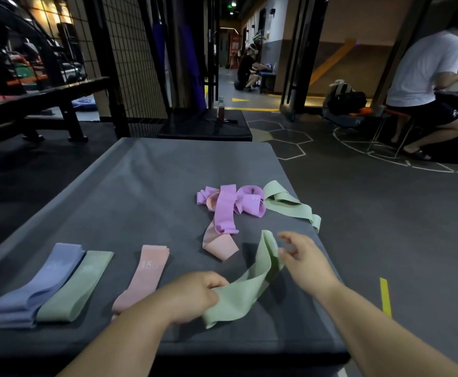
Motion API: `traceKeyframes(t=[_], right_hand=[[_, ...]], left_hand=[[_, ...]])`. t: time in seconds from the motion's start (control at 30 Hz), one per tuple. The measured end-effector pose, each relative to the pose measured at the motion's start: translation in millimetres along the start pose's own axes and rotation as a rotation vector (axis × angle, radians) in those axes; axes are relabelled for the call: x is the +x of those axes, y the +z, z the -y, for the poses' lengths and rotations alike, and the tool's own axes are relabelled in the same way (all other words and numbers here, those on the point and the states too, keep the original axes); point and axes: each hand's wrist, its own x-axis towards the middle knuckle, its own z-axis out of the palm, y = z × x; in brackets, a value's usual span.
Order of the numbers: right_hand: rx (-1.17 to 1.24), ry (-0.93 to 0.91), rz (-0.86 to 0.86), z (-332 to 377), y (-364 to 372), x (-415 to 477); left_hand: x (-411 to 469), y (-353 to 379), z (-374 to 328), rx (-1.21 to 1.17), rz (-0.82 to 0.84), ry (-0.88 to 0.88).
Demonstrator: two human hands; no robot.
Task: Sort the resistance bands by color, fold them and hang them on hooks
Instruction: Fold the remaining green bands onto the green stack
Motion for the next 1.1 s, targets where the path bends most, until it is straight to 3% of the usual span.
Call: traceKeyframes(t=[0.2, 0.3, 0.43, 0.57, 0.87, 1.1], right_hand=[[0.013, -0.067, 0.182, -2, 11, 19], [-0.113, -0.033, 0.270, -2, 15, 23], [-0.148, -0.017, 0.233, 0, 13, 20], [-0.040, 0.029, 0.188, -4, 0, 15], [0.243, 0.129, 0.258, -14, -27, 7], [0.566, 0.260, 0.111, -12, -25, 8]], left_hand=[[-10, -11, 11, 0.146, -0.060, -0.028], [-10, -12, 12, 0.171, -0.119, -0.035], [-8, -12, 13, 0.191, -0.191, -0.040], [-7, -12, 11, 0.138, -0.202, -0.040], [-15, -21, 7, 0.042, -0.093, -0.098], [-15, -17, 11, 0.030, -0.079, -0.139]])
